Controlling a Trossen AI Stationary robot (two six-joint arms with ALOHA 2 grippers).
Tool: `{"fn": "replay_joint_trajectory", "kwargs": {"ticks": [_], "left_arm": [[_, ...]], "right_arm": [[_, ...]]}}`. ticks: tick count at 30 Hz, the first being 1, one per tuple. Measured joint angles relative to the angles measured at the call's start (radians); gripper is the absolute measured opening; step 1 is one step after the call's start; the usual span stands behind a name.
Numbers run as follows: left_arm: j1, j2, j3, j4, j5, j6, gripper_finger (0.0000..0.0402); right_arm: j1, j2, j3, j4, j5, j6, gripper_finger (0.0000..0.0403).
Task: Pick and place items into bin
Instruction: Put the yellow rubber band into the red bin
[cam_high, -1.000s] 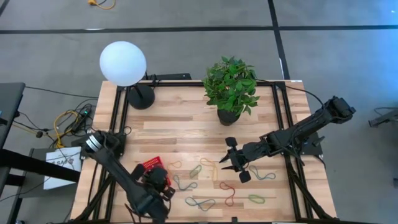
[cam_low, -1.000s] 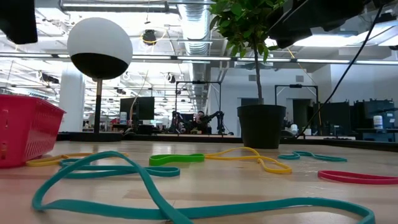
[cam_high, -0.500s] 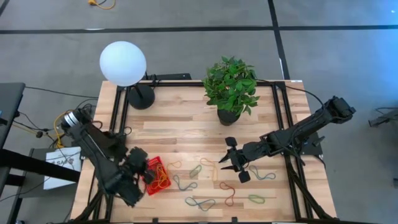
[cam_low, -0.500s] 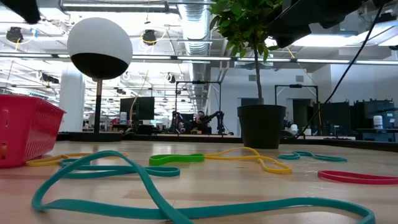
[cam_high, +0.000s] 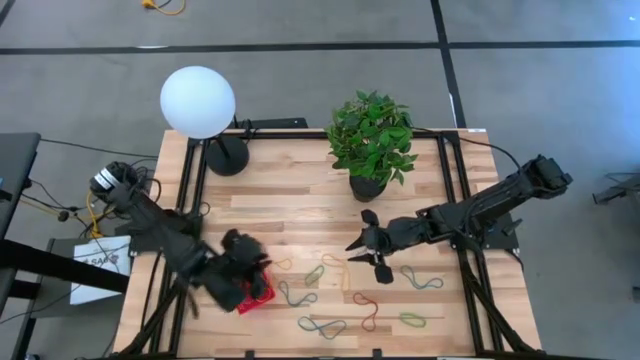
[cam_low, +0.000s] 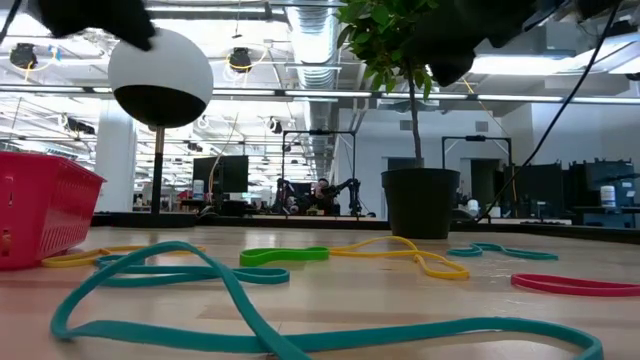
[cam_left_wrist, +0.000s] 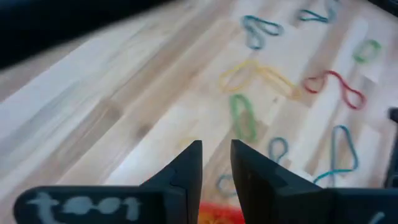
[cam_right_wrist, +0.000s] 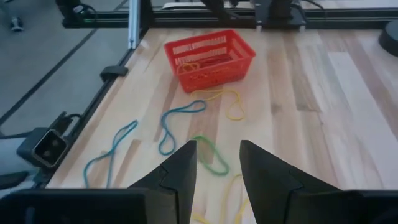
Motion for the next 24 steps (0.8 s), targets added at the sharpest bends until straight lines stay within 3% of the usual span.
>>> {"fn": "replay_joint_trajectory", "kwargs": {"ticks": [4, 10, 14, 20, 24], "left_arm": [[0.141, 0.001, 0.0, 0.112, 0.088, 0.263, 0.0073], [0.282, 0.038, 0.0, 0.169, 0.26, 0.457, 0.008], [0.304, 0.114, 0.0, 0.199, 0.369, 0.537, 0.01], [0.306, 0.236, -0.001, 0.248, 0.403, 0.656, 0.0133], [0.316, 0.311, -0.001, 0.237, 0.445, 0.641, 0.0149]], "right_arm": [[0.002, 0.0, 0.0, 0.0, -0.001, 0.0, 0.0118], [0.002, 0.0, 0.0, -0.012, -0.002, -0.001, 0.0118], [0.001, 0.0, 0.0, -0.024, 0.0, -0.007, 0.0118], [0.001, 0.0, -0.001, -0.041, 0.0, -0.008, 0.0118], [0.001, 0.0, -0.001, -0.046, 0.0, -0.008, 0.0118]]}}
